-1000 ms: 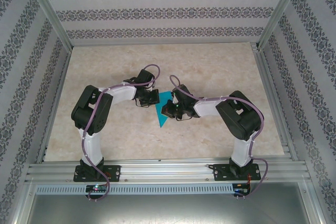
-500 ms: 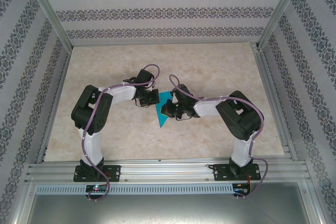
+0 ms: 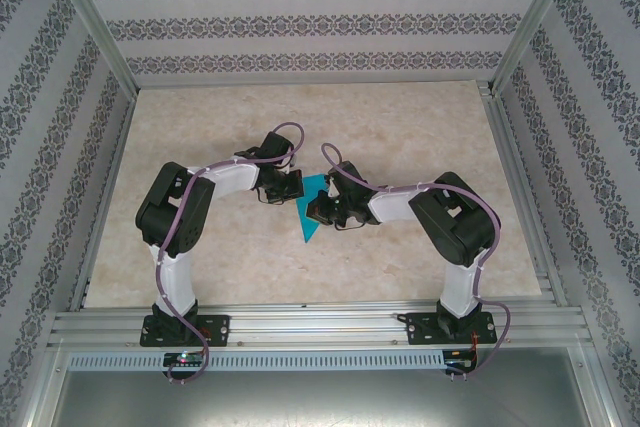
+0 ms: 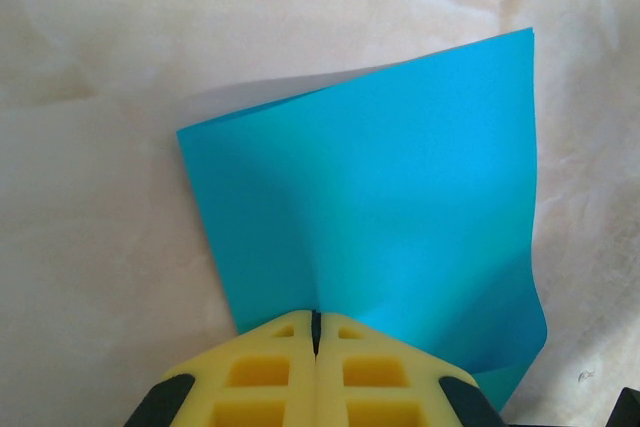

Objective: Fold a paper plane with a square sheet of paper (pick it up from the middle)
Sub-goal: Third fold the triangle at the center of the table.

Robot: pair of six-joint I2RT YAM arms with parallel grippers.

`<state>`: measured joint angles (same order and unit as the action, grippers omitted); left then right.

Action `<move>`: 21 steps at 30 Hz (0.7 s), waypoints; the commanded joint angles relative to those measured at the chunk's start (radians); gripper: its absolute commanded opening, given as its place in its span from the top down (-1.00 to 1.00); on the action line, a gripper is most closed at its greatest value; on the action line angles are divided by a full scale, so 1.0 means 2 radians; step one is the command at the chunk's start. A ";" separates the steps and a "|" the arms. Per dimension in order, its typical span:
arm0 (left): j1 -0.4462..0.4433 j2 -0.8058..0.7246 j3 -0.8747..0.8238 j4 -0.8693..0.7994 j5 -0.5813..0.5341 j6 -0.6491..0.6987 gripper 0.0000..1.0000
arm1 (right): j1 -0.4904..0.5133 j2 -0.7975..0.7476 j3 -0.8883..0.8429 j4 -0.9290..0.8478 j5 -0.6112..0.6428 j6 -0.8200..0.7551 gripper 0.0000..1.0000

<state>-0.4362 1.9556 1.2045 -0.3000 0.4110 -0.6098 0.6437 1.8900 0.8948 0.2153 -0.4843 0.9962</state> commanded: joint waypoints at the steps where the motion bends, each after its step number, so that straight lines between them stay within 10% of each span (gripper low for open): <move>1: 0.001 0.020 -0.003 -0.014 0.005 -0.004 1.00 | -0.004 0.009 0.005 0.010 -0.006 -0.006 0.99; 21: 0.001 0.018 -0.003 -0.014 0.003 -0.009 1.00 | -0.005 0.023 0.010 -0.003 0.000 -0.012 0.92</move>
<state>-0.4362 1.9572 1.2045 -0.2989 0.4149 -0.6102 0.6373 1.9053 0.8986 0.2295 -0.5068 0.9958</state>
